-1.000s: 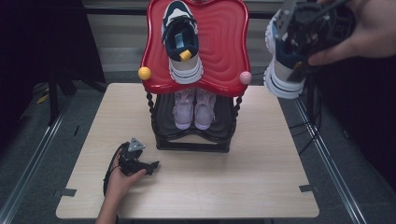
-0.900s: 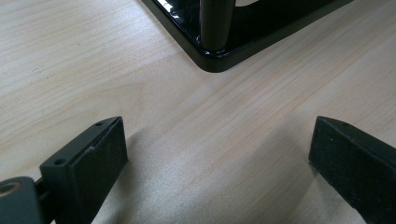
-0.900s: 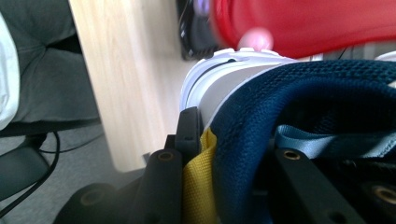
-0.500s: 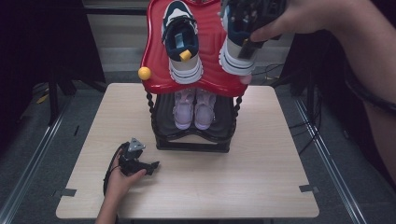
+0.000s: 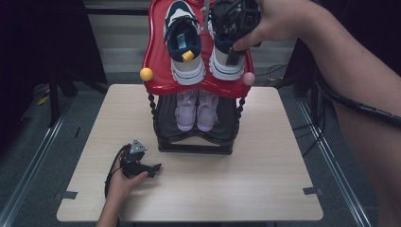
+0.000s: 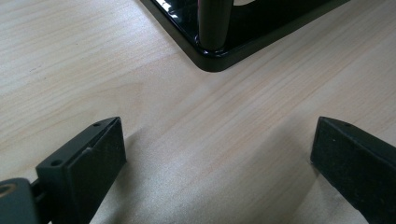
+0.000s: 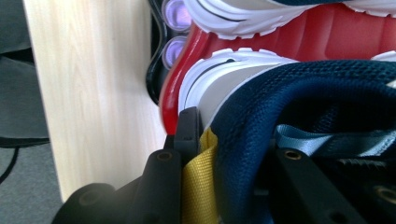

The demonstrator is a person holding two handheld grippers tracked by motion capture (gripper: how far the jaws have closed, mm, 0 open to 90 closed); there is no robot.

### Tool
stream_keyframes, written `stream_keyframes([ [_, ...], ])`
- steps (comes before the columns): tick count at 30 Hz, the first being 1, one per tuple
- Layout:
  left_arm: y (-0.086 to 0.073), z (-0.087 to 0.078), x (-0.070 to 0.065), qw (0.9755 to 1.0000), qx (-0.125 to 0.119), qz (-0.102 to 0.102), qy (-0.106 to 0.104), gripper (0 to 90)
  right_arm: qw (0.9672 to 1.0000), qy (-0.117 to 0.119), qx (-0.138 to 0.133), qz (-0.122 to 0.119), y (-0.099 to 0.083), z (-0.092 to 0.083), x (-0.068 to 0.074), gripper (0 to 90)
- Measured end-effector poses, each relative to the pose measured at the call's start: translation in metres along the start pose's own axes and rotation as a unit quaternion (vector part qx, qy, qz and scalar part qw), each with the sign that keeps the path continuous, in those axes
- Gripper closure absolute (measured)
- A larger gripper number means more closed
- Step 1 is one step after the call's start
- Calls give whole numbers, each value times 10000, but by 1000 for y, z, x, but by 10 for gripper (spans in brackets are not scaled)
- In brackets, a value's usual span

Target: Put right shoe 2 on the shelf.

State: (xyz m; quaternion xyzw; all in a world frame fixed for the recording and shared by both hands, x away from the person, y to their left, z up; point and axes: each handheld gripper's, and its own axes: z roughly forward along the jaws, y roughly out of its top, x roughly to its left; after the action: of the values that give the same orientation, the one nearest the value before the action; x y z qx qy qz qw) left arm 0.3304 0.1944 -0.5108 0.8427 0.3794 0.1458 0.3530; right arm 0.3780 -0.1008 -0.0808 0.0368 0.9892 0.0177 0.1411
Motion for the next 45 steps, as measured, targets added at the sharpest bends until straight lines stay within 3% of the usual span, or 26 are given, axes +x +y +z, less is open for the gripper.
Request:
stream_keyframes([
  [12, 0, 0, 0, 10000, 3, 4, -8, 24, 9999, -40, -28, -135, 8, 18, -6, 717],
  [29, 0, 0, 0, 10000, 7, 9, -12, 22, 9995, -48, -34, -305, 9, 22, -4, 713],
  [45, 0, 0, 0, 10000, 2, 29, 15, 21, 9997, -79, -207, -48, 5, 27, -3, 698],
])
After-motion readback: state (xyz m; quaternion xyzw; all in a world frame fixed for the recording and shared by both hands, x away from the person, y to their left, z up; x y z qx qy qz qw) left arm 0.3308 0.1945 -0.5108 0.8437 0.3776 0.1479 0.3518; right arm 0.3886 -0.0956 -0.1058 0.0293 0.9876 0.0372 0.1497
